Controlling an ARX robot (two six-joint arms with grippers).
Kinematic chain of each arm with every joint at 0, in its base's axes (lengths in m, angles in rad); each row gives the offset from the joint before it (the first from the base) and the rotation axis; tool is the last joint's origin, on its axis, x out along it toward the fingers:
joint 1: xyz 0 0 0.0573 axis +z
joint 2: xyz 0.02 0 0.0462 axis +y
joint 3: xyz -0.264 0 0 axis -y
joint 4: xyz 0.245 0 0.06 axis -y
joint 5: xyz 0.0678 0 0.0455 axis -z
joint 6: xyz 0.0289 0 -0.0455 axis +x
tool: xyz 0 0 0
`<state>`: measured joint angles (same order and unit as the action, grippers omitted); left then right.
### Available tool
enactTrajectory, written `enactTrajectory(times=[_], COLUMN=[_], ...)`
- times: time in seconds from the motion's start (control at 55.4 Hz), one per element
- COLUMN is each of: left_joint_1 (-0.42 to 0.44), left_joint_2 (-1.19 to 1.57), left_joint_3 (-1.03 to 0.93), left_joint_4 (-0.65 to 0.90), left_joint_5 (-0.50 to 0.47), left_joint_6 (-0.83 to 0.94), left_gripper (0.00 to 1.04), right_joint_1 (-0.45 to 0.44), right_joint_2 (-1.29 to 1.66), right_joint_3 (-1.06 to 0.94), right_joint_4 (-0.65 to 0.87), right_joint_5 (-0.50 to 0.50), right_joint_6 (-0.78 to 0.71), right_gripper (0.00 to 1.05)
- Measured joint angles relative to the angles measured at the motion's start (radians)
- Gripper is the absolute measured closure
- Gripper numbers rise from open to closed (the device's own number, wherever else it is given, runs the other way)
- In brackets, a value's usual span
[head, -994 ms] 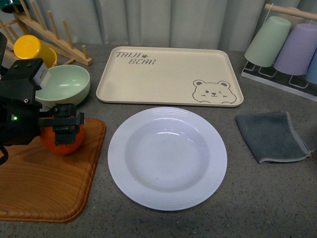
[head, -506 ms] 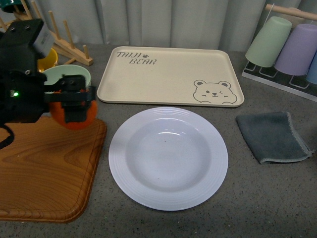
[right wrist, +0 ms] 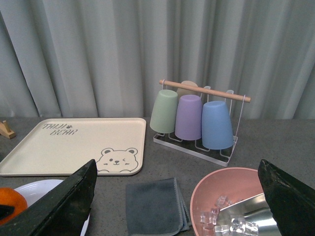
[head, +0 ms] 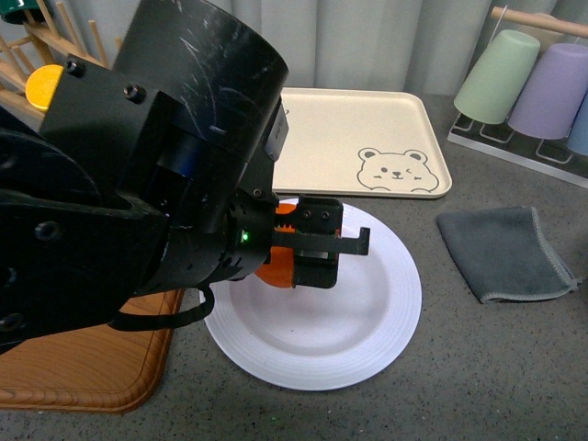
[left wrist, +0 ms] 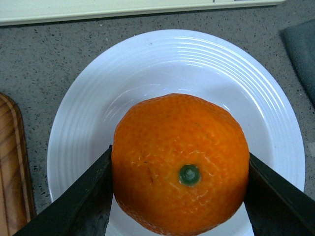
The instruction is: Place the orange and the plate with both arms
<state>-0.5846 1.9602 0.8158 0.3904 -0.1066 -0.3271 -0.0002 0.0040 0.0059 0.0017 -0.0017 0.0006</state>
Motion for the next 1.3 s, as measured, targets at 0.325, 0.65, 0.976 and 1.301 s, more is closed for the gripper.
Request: enactTrajectory(times=[0.325, 0.65, 0.976, 1.301], left_joint_1=[-0.004, 0.02, 0.105, 0.273], left_joint_2=[0.048, -0.021, -0.262, -0.603], left_joint_3=[0.01, 0.008, -0.103, -0.299], left_joint_4=[-0.012, -0.036, -0.046, -0.048], left_joint_5=[-0.008, -0.023, -0.079, -0.084], left_joint_6=[0.002, 0.0, -0.018, 0.011], left_gripper=[0.29, 0.06, 0.06, 0.06], right_joint_1=[0.0, 0.0, 0.0, 0.0], right_joint_2=[0.0, 0.0, 0.0, 0.0], right_joint_3=[0.0, 0.0, 0.0, 0.0], right_joint_4=[0.0, 0.0, 0.0, 0.0], right_joint_5=[0.0, 0.0, 0.0, 0.0], right_joint_6=[0.0, 0.0, 0.0, 0.0], right_gripper=[0.09, 0.09, 0.09, 0.09])
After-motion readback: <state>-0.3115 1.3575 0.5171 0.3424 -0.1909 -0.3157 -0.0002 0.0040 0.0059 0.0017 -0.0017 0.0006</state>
